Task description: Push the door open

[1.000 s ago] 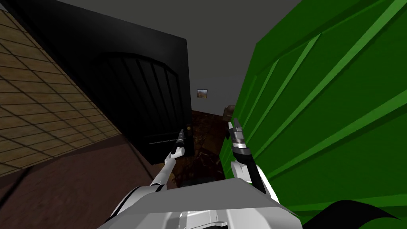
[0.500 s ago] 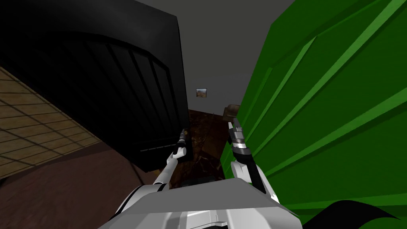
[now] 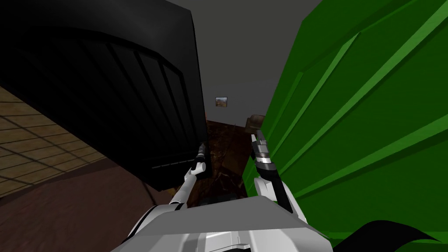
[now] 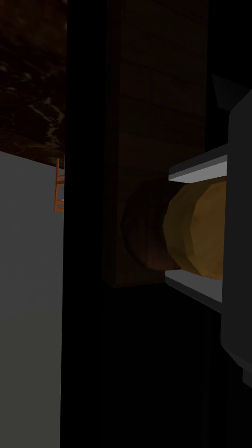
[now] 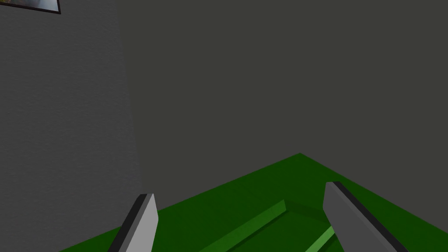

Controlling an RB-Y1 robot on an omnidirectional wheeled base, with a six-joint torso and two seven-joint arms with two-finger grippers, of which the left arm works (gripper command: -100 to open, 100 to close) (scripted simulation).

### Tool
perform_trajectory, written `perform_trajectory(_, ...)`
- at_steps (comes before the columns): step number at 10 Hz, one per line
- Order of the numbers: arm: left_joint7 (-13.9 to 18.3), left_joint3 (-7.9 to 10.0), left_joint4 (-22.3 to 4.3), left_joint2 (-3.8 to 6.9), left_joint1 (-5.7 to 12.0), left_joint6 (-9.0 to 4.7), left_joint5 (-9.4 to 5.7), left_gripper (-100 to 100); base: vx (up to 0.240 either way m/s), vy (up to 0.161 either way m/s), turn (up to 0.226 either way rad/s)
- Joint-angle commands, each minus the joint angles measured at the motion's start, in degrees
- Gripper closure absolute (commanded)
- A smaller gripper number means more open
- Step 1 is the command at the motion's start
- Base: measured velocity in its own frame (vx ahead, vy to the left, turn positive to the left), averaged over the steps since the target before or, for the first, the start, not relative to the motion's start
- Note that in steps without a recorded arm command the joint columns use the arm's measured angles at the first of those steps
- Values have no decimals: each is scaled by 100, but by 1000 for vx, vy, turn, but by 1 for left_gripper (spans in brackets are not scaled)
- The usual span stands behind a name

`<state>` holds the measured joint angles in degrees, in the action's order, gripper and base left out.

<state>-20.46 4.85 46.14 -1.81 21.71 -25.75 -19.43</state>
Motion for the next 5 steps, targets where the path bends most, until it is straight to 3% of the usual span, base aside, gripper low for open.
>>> perform_trajectory(1,-1,5,8,8,6,-9,0,100,-13,4,-5)
perform_trajectory(3,-1,5,8,8,6,-9,0,100,0,0,0)
perform_trajectory(4,-188,77,-101,137,66,-91,-186,100,72,-12,-50)
perform_trajectory(5,-253,105,-133,171,91,-125,-252,100,101,-10,-12)
